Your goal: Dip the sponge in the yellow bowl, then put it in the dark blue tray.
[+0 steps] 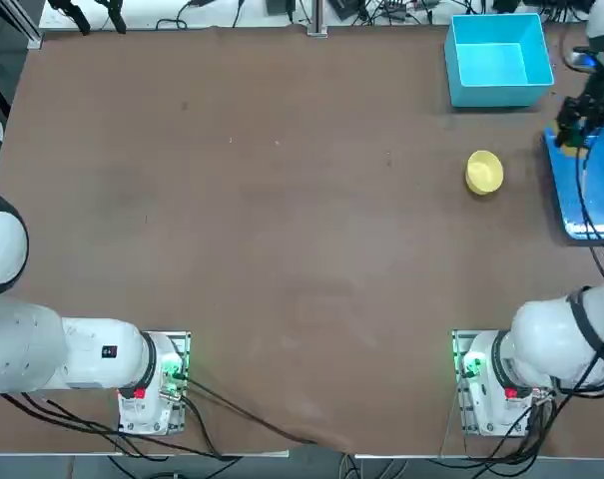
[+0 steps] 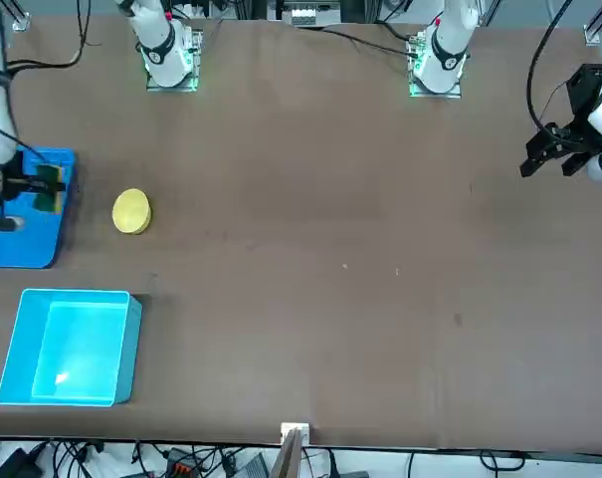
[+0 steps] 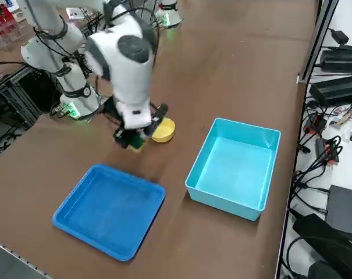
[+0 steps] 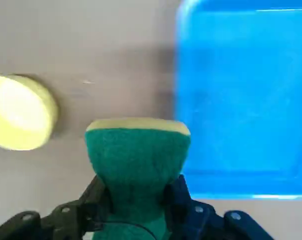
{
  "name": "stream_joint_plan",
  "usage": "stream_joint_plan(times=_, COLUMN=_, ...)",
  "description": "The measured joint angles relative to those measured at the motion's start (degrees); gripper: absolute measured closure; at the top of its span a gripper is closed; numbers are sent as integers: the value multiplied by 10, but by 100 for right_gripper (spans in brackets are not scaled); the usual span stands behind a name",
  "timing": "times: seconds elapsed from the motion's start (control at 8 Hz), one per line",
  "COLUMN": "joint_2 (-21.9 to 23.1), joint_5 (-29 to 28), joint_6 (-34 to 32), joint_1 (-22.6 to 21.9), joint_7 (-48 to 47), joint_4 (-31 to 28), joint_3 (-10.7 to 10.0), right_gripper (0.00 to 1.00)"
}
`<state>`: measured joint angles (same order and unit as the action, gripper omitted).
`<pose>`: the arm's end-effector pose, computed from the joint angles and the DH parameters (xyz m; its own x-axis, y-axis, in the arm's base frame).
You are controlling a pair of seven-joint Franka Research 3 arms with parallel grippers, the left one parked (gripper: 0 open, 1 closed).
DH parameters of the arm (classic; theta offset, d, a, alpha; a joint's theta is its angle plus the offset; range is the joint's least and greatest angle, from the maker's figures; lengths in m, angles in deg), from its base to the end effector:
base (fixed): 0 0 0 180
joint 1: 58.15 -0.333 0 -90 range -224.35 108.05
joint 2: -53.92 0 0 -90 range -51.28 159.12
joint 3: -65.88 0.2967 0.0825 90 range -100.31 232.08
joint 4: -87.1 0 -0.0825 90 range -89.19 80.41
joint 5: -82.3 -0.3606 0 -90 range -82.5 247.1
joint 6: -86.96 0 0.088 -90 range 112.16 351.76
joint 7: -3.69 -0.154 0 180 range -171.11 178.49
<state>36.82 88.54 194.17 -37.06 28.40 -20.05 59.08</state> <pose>0.4807 -0.2679 0.2867 0.9478 -0.0057 -0.3187 -0.0093 -0.9999 -0.0096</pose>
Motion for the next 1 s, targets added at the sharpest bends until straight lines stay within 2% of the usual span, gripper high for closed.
stream_joint_plan(times=0.12, joint_2=-16, joint_5=20, joint_6=37, joint_1=36, joint_7=38, joint_4=-2, joint_3=0, right_gripper=41)
stream_joint_plan(times=0.38, joint_2=-52, joint_5=63, joint_6=107, joint_1=79, joint_7=77, joint_4=-4, joint_3=0, right_gripper=41)
stream_joint_plan(times=0.75, joint_2=-101, joint_5=76, joint_6=214, joint_1=120, joint_7=139, joint_4=-4, joint_3=0, right_gripper=41)
stream_joint_plan(times=1.0, joint_2=-133, joint_5=77, joint_6=271, joint_1=131, joint_7=160, joint_4=-4, joint_3=1, right_gripper=41)
